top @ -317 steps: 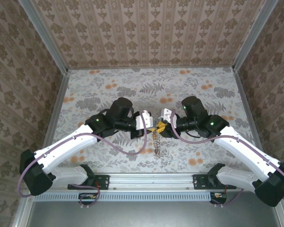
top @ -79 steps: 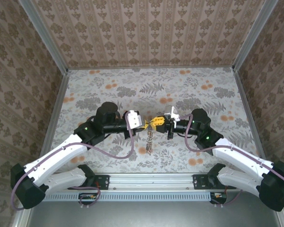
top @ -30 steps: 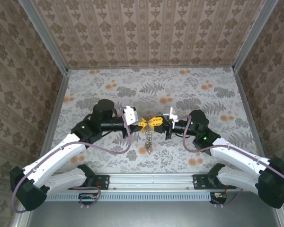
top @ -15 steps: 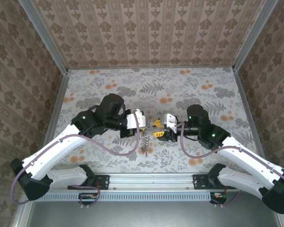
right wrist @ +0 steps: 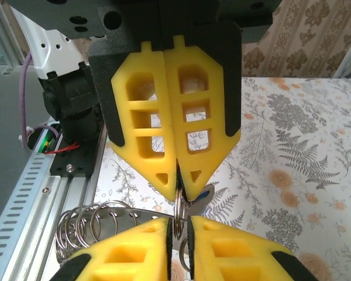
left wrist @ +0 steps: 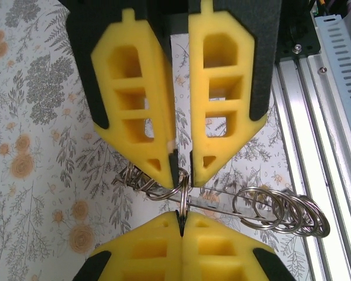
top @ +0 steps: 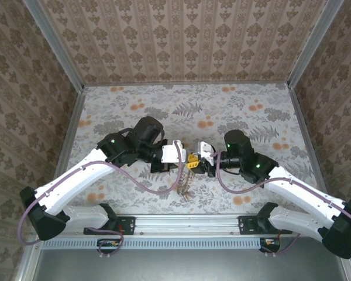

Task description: Put the keys on the keyring

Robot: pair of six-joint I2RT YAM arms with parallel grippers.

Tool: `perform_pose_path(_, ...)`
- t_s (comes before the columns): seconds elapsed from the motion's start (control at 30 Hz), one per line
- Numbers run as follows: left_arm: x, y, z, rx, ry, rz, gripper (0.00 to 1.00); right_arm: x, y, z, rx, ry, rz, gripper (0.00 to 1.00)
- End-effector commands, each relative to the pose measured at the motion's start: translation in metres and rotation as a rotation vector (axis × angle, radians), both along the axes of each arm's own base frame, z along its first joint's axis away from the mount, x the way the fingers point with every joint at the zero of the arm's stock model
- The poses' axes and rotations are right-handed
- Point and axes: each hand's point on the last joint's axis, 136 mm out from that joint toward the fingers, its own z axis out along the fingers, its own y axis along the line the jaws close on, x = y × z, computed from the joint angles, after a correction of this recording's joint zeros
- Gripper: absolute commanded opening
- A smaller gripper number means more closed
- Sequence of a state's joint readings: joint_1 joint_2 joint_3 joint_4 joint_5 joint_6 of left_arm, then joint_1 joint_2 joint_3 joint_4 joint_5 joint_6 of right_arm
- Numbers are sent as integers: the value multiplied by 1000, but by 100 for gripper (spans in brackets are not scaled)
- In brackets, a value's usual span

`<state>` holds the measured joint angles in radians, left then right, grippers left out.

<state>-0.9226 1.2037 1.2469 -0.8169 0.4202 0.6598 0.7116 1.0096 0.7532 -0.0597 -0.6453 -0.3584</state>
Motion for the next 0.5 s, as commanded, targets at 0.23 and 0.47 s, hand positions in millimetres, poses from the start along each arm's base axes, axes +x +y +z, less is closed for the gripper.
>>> perform_pose_path(0.23, -4, -10, 27, -93, -29, -39, 0, 1, 11, 7, 32, 27, 12, 4)
perform_pose_path(0.47, 2, 2, 38, -217, -8, 39, 18, 6, 10, 37, 202, -10, -26, 0)
